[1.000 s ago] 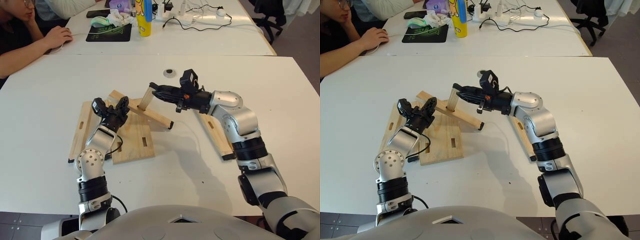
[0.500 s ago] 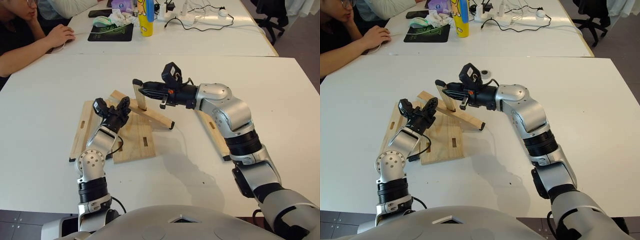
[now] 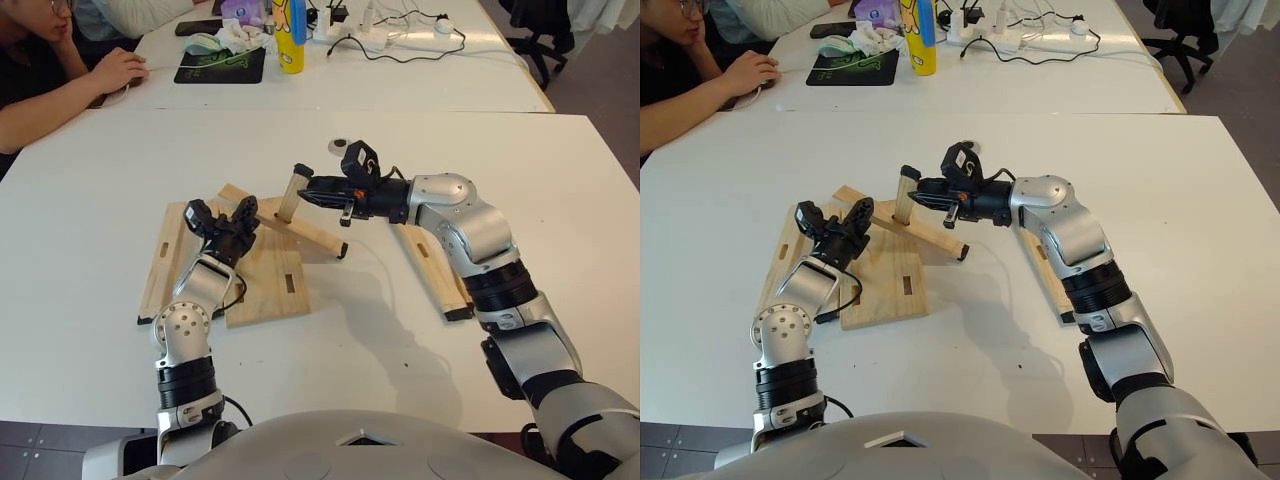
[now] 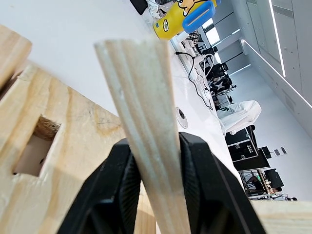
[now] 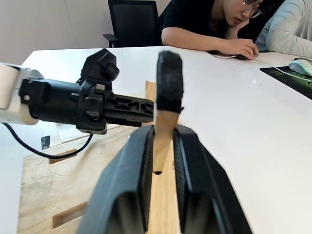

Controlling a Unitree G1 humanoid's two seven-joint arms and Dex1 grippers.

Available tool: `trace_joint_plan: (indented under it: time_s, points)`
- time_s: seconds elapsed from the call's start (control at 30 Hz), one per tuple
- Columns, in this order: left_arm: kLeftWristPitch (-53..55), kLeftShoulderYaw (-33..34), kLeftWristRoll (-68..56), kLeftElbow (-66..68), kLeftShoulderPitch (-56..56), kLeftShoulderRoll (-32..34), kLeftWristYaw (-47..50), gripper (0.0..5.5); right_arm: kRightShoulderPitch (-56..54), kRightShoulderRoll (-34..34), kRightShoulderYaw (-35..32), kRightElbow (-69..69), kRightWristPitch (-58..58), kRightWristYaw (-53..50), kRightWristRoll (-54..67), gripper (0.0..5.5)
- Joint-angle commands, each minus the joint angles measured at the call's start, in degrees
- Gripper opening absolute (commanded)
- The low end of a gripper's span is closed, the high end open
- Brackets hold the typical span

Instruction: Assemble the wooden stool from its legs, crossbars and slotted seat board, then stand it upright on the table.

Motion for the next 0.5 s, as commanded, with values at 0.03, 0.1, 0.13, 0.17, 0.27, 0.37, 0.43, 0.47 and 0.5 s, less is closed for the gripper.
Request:
trace_joint_plan:
  time_s: [0.03, 0.1, 0.13, 0.17, 0.27, 0.37, 0.43, 0.47, 0.5]
  points:
    - [3.2, -1.9, 2.3, -0.3, 0.6, 1.8, 0.7, 1.06, 4.1, -1.2, 3.1, 3.4, 4.3, -1.3, -4.6, 0.43]
    - [3.3, -1.8, 2.3, -0.2, 0.6, 1.9, 0.7, 1.06, 4.4, -1.6, 3.0, 3.4, 4.4, -1.1, -4.5, 0.43]
    - [3.2, -1.8, 2.2, -0.1, 0.6, 2.0, 0.7, 1.06, 4.8, -1.9, 3.0, 3.3, 4.4, -0.9, -4.4, 0.43]
    - [3.1, -1.7, 2.2, -0.1, 0.5, 1.9, 0.7, 1.06, 5.3, -2.0, 3.0, 3.0, 4.6, -0.9, -4.2, 0.43]
    - [2.8, -1.6, 2.1, 0.1, 0.4, 1.7, 0.8, 1.06, 7.1, -1.7, 2.0, 2.3, 4.8, -1.3, -3.1, 0.43]
    - [2.6, -1.4, 1.8, 0.1, 0.4, 1.4, 0.9, 1.06, 9.1, -0.8, 0.3, 3.3, 2.7, -1.8, -2.2, 0.43]
    - [2.6, -1.4, 1.8, 0.2, 0.5, 1.4, 0.9, 1.06, 10.3, -0.4, 0.2, 4.1, 0.9, -2.1, -2.9, 0.43]
    - [2.6, -1.4, 1.8, 0.2, 0.6, 1.4, 0.9, 1.06, 10.6, -0.2, 0.4, 4.5, 0.3, -2.3, -3.4, 0.43]
    - [2.7, -1.5, 1.8, 0.2, 0.6, 1.5, 0.9, 1.06, 10.8, 0.0, 1.0, 4.3, -0.1, -2.5, -3.8, 0.43]
